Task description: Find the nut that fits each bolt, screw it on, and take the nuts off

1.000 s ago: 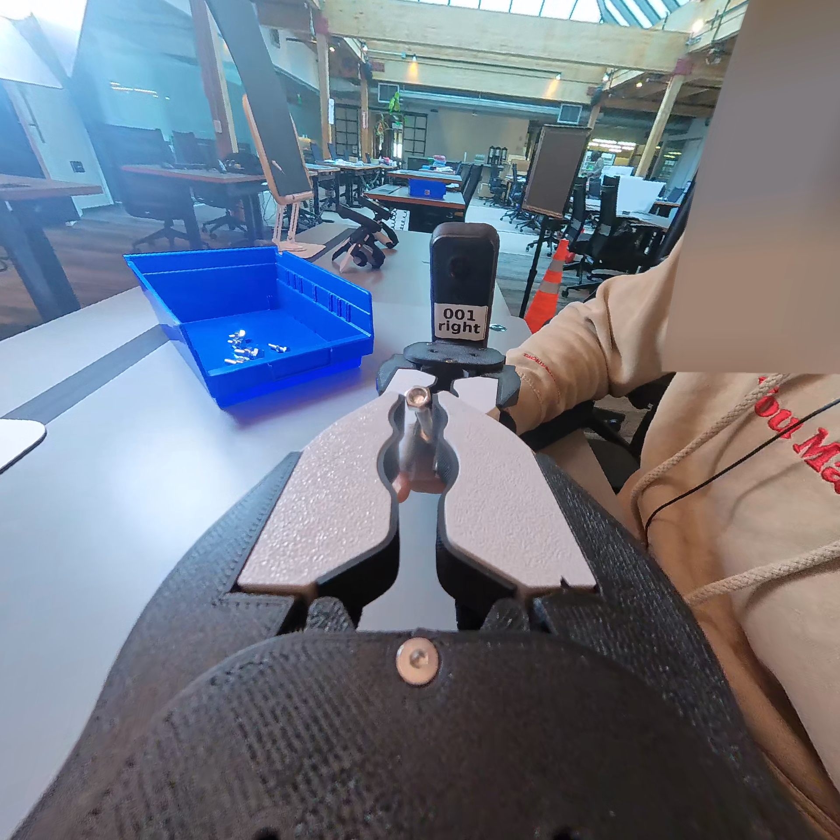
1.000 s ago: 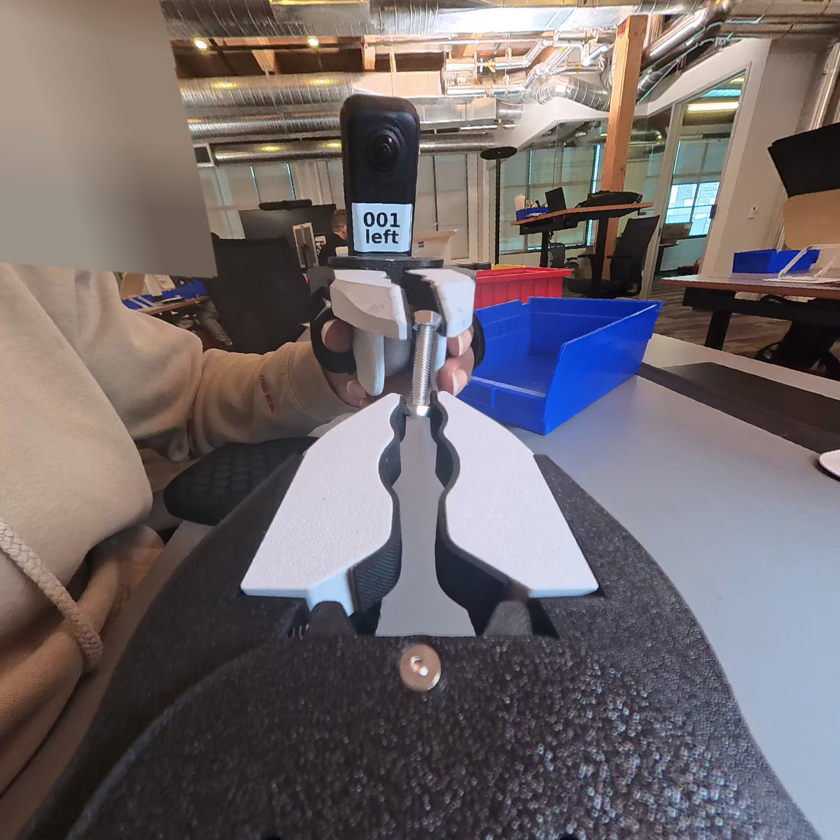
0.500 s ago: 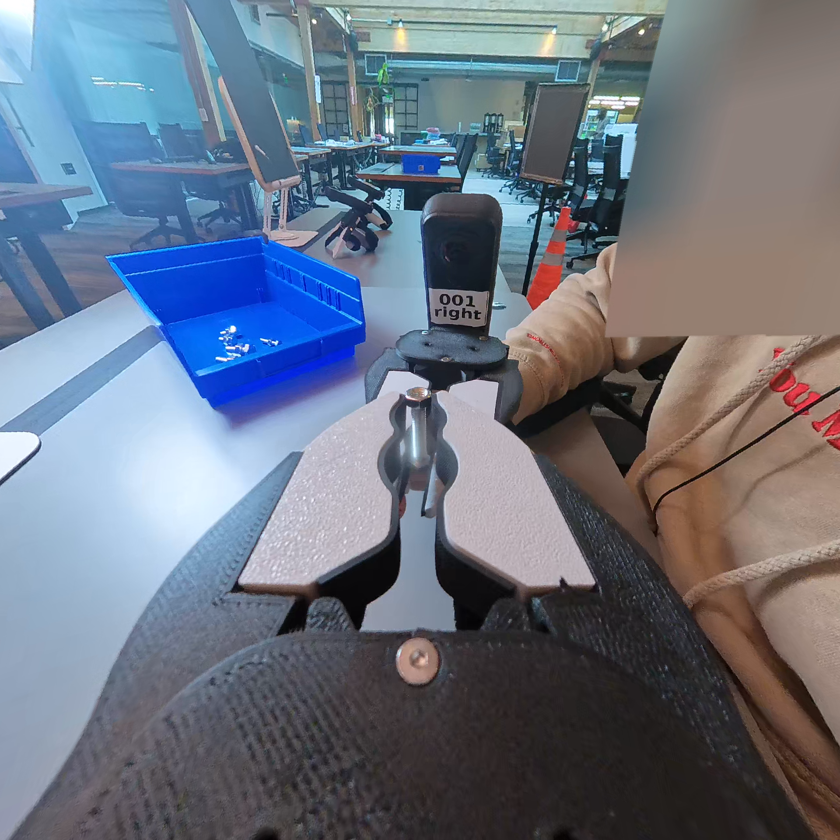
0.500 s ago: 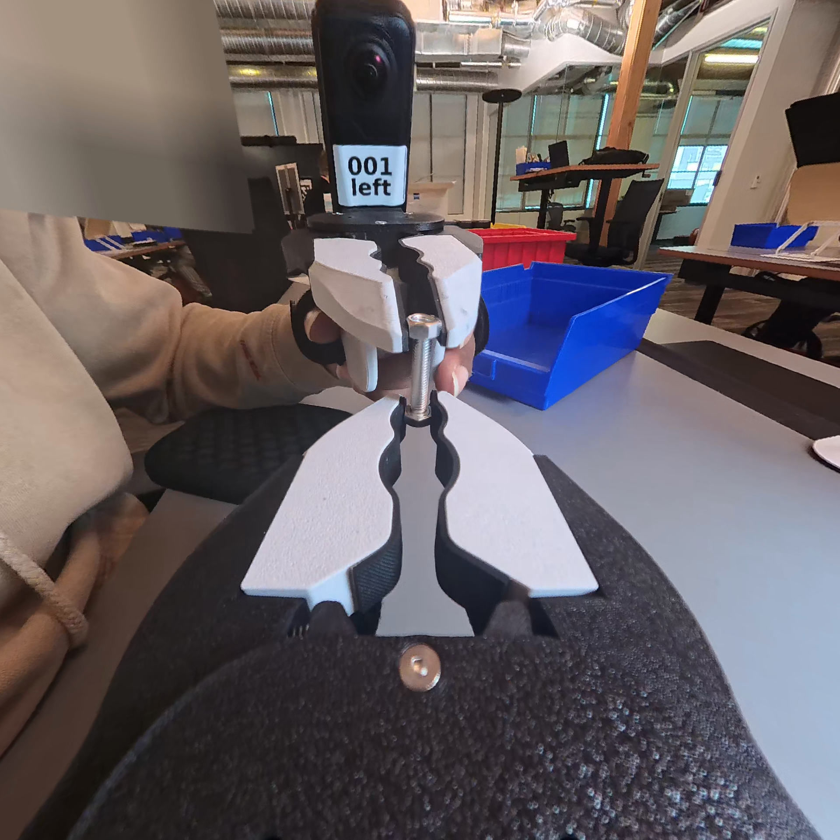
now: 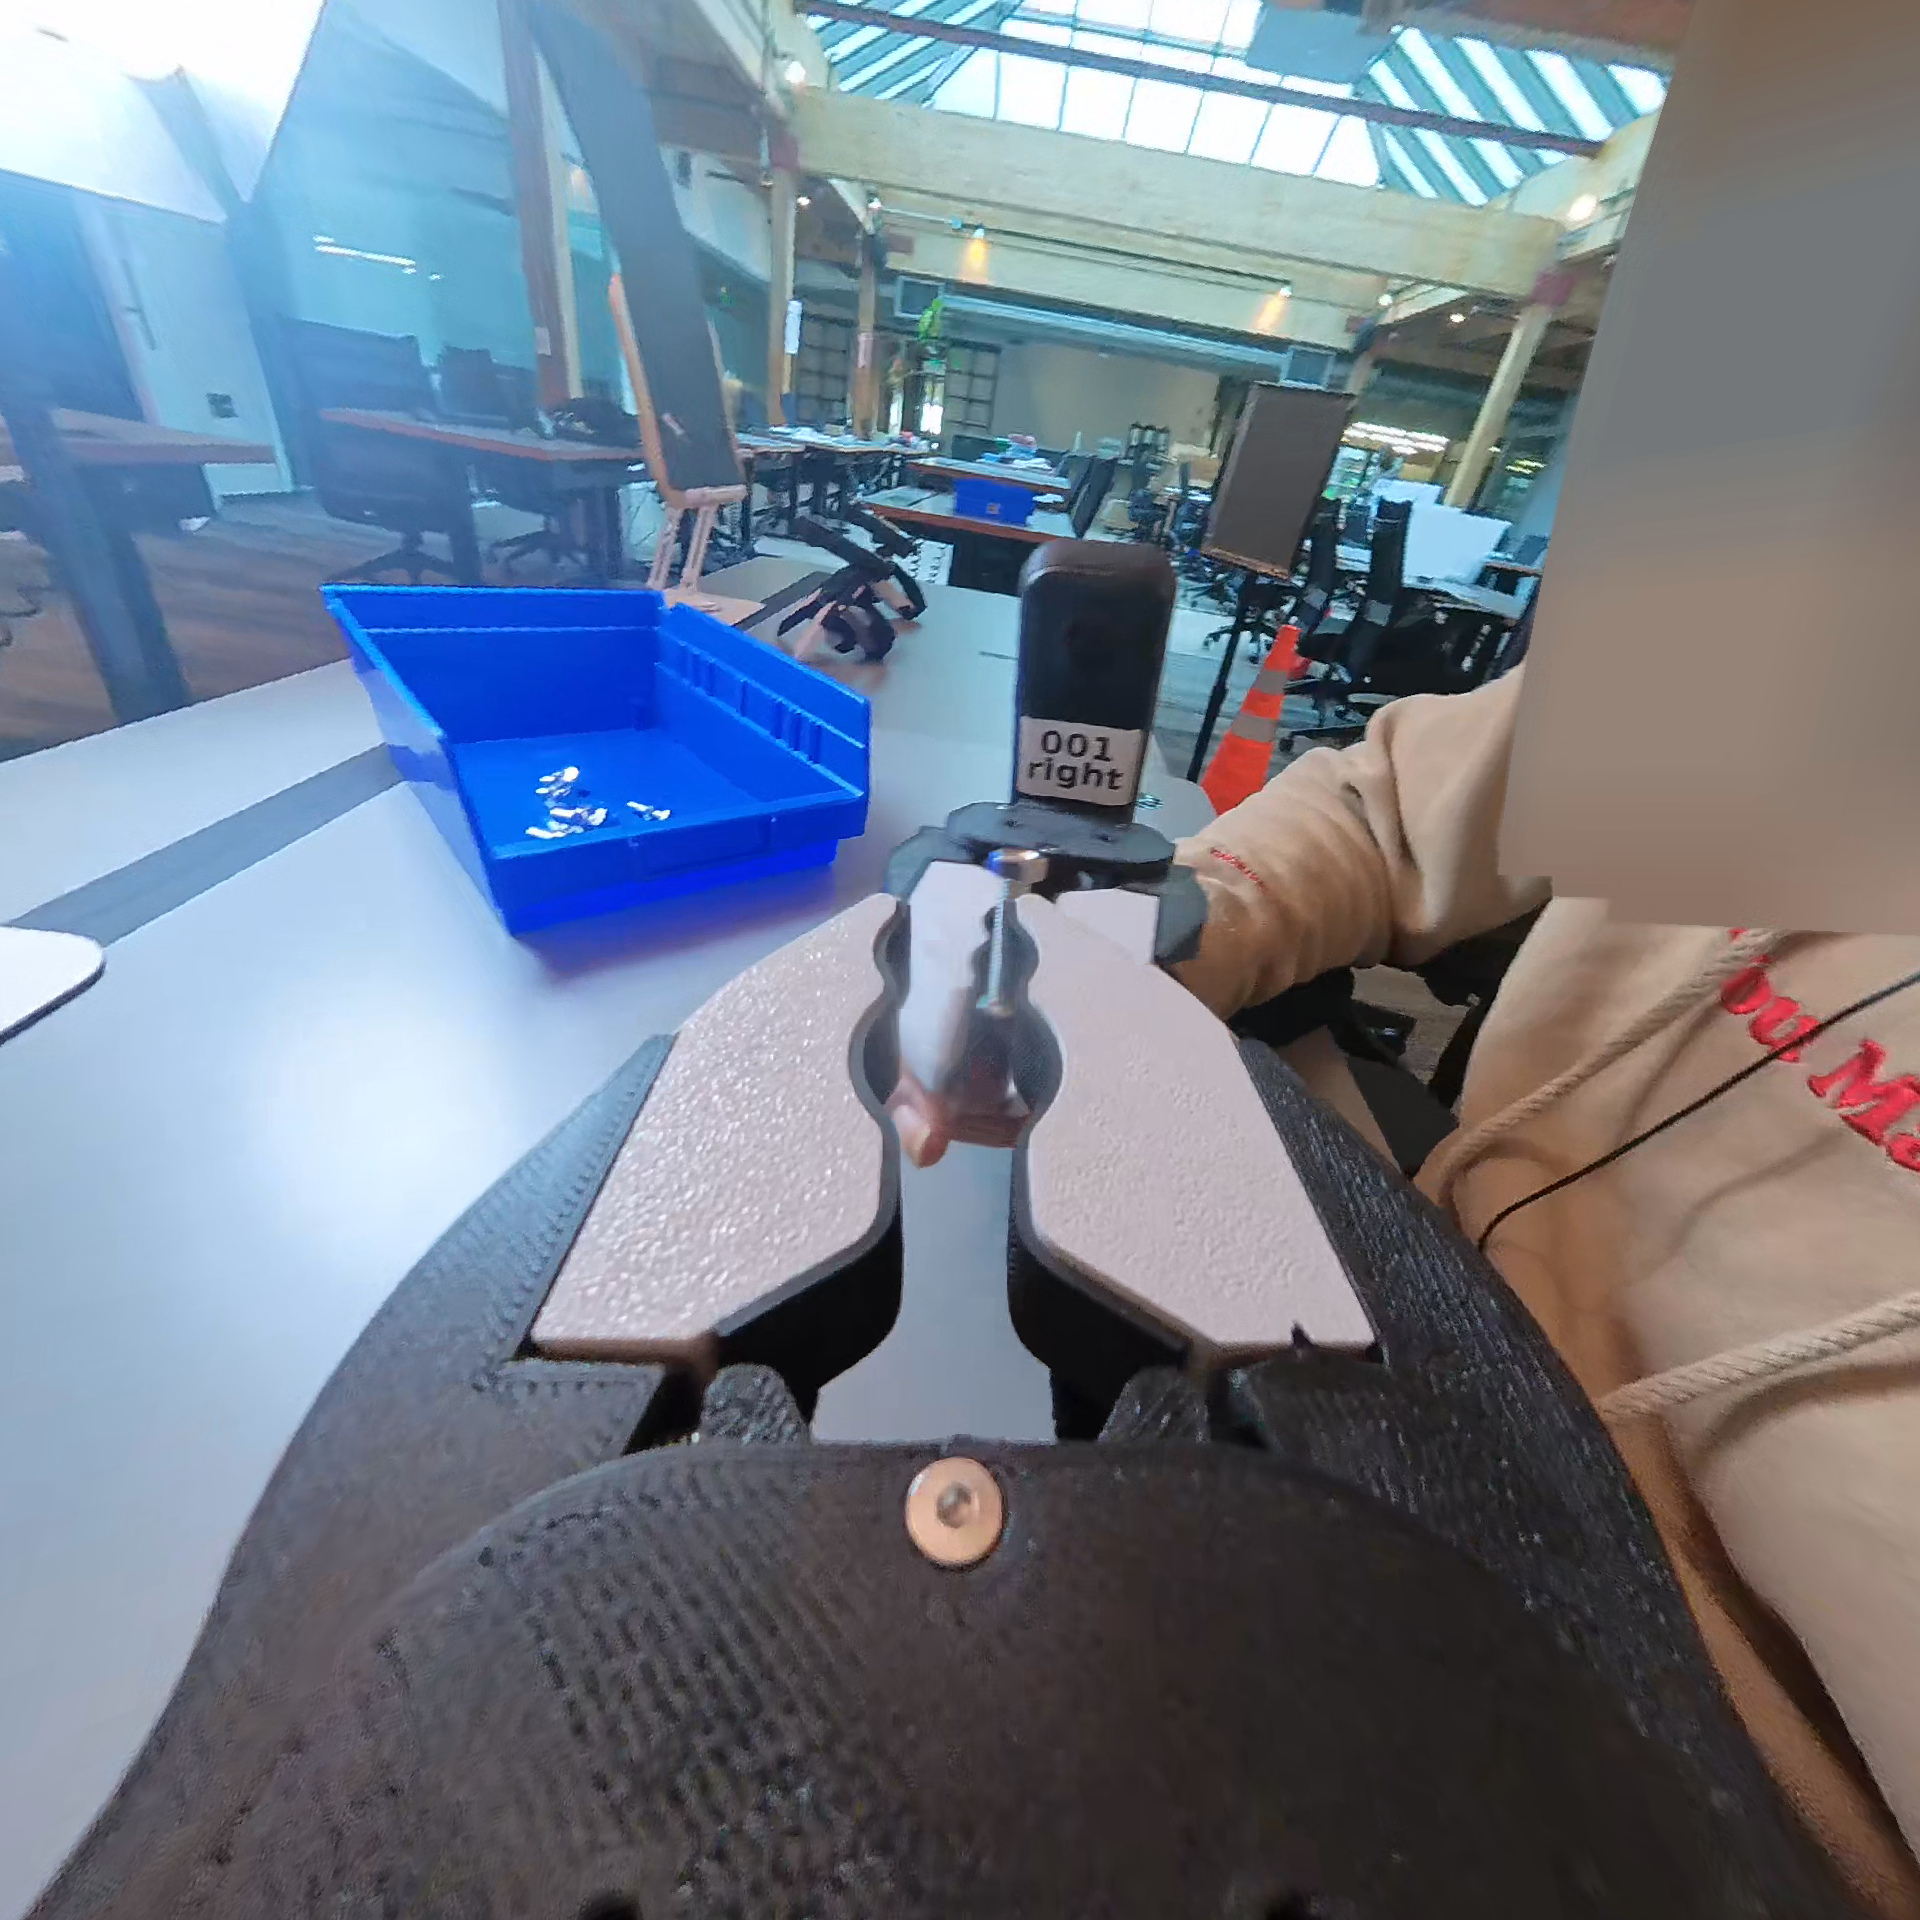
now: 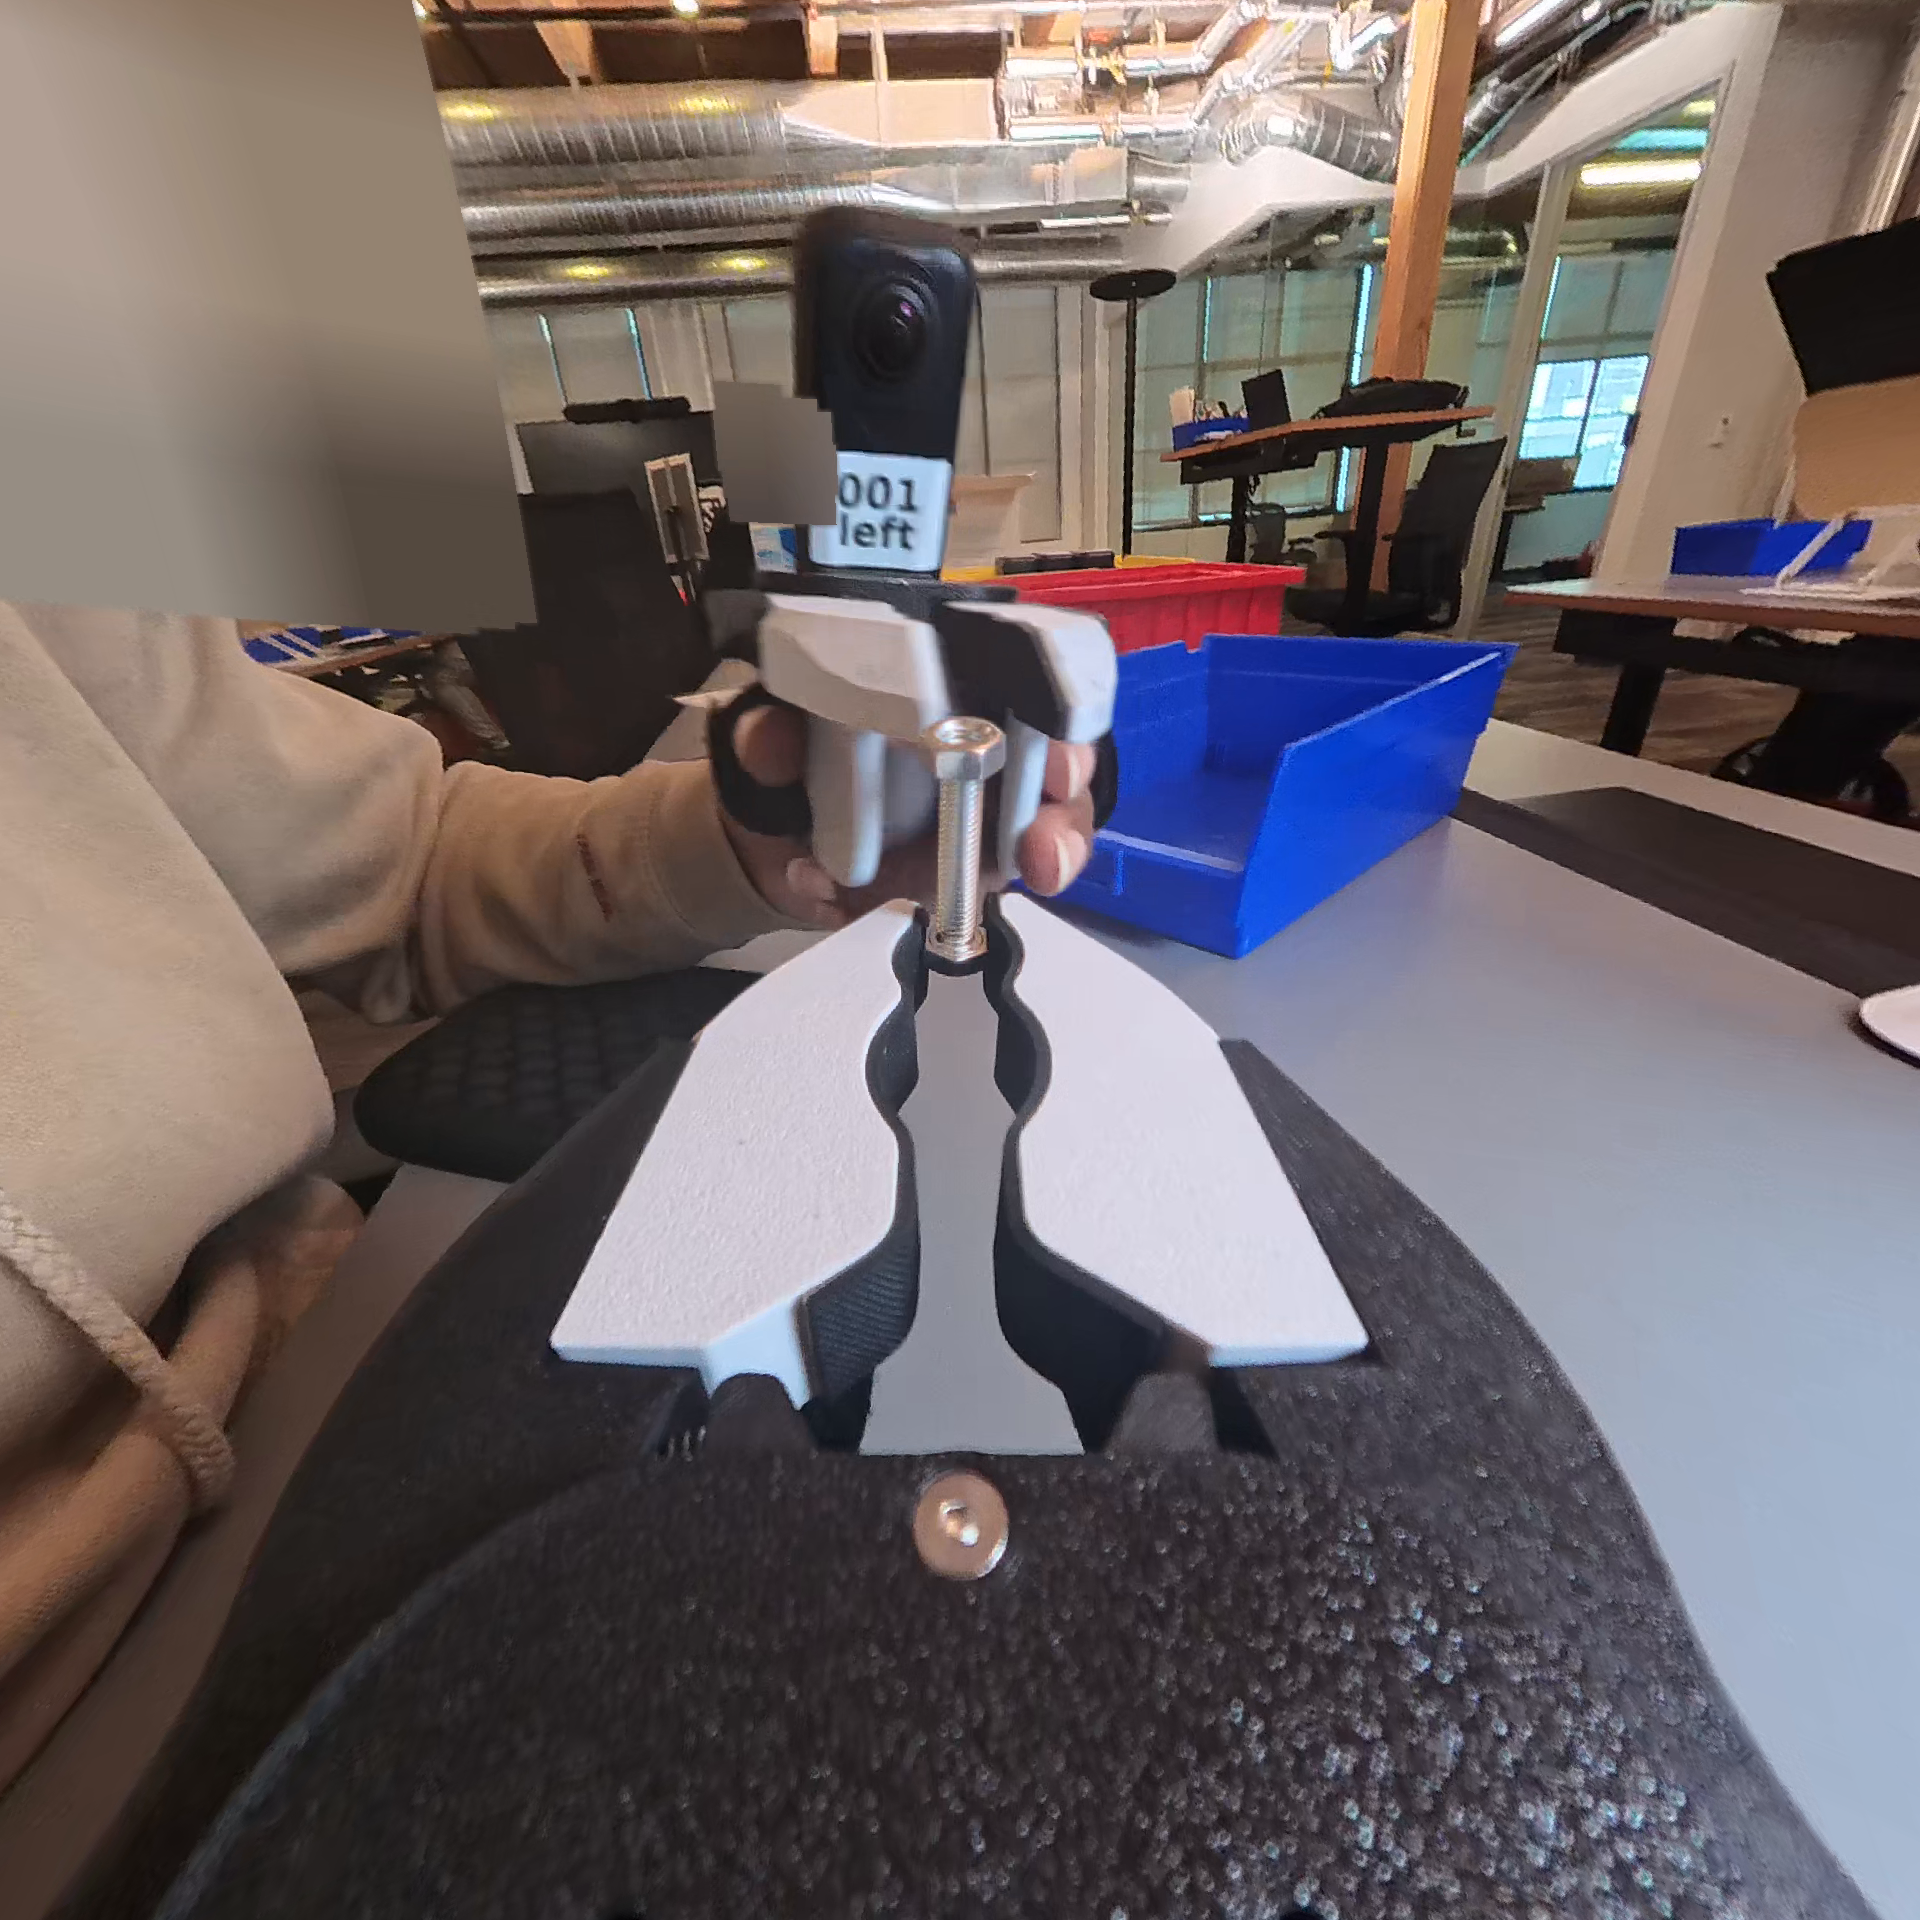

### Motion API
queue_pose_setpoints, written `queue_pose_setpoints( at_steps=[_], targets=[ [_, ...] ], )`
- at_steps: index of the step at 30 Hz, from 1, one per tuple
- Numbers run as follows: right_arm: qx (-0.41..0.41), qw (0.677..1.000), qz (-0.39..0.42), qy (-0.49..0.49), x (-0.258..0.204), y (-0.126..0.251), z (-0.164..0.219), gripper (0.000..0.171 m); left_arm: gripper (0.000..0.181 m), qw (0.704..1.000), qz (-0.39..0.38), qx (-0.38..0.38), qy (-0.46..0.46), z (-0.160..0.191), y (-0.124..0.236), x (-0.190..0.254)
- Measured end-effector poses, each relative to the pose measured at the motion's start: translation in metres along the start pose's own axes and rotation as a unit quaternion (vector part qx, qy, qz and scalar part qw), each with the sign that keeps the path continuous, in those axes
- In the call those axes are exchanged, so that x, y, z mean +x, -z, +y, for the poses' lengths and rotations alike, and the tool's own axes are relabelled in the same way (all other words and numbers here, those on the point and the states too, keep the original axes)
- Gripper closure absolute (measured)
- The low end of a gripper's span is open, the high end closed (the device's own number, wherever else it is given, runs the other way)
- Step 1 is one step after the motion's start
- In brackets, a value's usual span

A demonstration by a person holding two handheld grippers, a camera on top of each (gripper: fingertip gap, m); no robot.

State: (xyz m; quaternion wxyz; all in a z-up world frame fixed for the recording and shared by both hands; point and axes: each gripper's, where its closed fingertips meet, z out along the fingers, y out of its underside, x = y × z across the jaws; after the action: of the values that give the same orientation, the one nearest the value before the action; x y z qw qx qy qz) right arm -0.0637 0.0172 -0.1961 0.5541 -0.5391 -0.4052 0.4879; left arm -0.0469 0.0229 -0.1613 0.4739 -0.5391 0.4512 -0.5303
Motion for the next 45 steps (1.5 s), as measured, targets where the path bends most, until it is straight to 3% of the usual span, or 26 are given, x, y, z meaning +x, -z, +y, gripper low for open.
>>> queue_pose_setpoints(
  at_steps=[4,10,16,28,39,45],
  targets=[
    [-0.029,1.000,0.011,0.003,0.002,-0.004,0.011,0.161,0.157,1.000,0.000,-0.019,-0.024,0.006,-0.010,0.008],
    [-0.003,1.000,-0.001,0.014,-0.003,-0.001,0.000,0.161,0.174,0.998,-0.063,-0.015,0.007,0.009,0.003,-0.024],
    [-0.027,1.000,0.011,-0.003,0.004,-0.006,0.010,0.161,0.156,1.000,-0.011,-0.016,-0.018,0.008,-0.007,0.001],
    [-0.018,0.999,0.038,-0.012,0.017,-0.010,0.002,0.161,0.171,0.999,-0.042,0.008,-0.003,0.003,0.002,-0.015],
    [-0.042,0.998,0.035,0.006,0.014,-0.011,0.012,0.161,0.171,0.999,-0.029,-0.011,-0.020,0.011,-0.004,-0.008],
    [-0.002,1.000,0.005,0.021,0.003,-0.008,0.000,0.161,0.162,1.000,-0.003,0.017,-0.006,0.003,0.000,-0.003]
  ],
)
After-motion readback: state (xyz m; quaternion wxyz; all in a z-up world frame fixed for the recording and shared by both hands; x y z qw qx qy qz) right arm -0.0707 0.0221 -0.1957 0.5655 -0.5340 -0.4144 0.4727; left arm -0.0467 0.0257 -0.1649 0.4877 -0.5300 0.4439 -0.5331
